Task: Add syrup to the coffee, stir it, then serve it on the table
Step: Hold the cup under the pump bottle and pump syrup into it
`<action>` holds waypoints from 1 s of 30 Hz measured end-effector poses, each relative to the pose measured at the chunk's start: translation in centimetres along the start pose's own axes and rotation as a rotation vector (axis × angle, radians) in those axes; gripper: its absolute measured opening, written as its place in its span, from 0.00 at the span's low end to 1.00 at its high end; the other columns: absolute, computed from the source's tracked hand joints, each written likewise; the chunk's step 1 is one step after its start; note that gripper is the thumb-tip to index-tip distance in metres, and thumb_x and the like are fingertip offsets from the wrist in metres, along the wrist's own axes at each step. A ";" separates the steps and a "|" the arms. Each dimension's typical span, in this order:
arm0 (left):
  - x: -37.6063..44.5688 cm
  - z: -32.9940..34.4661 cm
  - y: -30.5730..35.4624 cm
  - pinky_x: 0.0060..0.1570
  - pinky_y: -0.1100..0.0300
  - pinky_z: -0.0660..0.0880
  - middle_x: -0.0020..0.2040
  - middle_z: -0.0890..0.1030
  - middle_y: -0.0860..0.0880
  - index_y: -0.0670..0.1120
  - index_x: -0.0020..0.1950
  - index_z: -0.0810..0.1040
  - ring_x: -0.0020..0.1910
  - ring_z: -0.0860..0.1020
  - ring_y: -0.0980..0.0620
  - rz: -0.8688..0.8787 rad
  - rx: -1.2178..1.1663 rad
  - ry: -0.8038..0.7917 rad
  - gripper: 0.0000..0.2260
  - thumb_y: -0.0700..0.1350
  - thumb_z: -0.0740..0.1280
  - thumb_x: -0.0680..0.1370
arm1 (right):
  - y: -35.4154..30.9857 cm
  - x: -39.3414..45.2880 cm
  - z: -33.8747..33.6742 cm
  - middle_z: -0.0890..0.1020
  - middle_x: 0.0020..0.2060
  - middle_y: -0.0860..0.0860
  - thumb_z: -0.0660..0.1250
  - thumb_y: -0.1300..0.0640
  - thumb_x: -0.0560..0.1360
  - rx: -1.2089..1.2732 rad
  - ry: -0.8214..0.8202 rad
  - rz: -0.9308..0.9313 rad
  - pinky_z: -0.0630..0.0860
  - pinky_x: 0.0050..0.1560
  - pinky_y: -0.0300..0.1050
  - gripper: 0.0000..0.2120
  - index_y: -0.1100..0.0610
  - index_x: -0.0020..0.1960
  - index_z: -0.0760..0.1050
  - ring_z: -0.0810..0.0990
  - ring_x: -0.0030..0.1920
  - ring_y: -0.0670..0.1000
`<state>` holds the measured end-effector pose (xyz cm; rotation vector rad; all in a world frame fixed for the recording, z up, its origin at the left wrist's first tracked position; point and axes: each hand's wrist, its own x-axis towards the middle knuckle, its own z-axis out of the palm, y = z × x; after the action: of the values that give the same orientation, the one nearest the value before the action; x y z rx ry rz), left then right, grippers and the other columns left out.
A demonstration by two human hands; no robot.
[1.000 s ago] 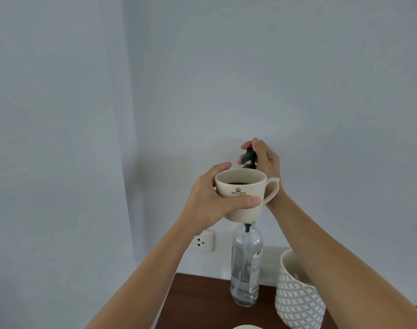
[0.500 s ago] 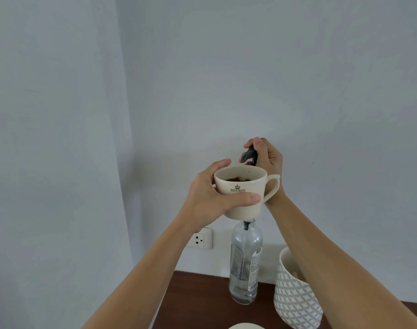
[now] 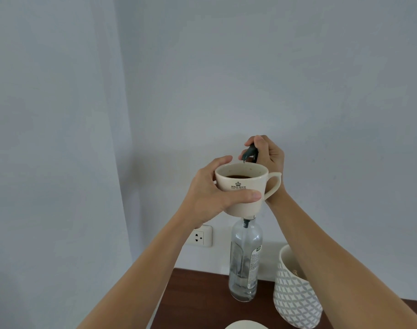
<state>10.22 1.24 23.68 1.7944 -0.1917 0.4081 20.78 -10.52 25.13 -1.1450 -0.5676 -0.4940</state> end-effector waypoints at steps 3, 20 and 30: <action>0.0 -0.1 0.0 0.55 0.60 0.80 0.60 0.83 0.54 0.54 0.73 0.73 0.58 0.82 0.55 0.002 0.003 -0.004 0.51 0.58 0.81 0.50 | 0.1 0.0 0.0 0.74 0.32 0.63 0.59 0.61 0.79 -0.008 0.002 -0.004 0.71 0.30 0.42 0.14 0.61 0.36 0.74 0.76 0.34 0.59; -0.1 -0.3 -0.3 0.56 0.59 0.80 0.59 0.83 0.54 0.55 0.73 0.72 0.57 0.82 0.56 -0.015 0.021 -0.024 0.51 0.58 0.81 0.50 | -0.2 -0.7 0.1 0.79 0.29 0.57 0.58 0.58 0.81 -0.036 0.027 0.031 0.72 0.28 0.42 0.15 0.60 0.39 0.75 0.76 0.28 0.55; -0.1 -0.5 0.1 0.55 0.61 0.80 0.59 0.83 0.55 0.55 0.73 0.72 0.57 0.82 0.57 -0.009 0.028 -0.022 0.51 0.58 0.81 0.50 | -1.0 -0.7 0.4 0.80 0.28 0.53 0.58 0.57 0.82 -0.019 0.010 0.065 0.74 0.28 0.43 0.14 0.61 0.41 0.75 0.78 0.27 0.51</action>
<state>10.04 1.63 23.87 1.8278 -0.1944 0.3862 19.55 -10.47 25.51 -1.1751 -0.5162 -0.4504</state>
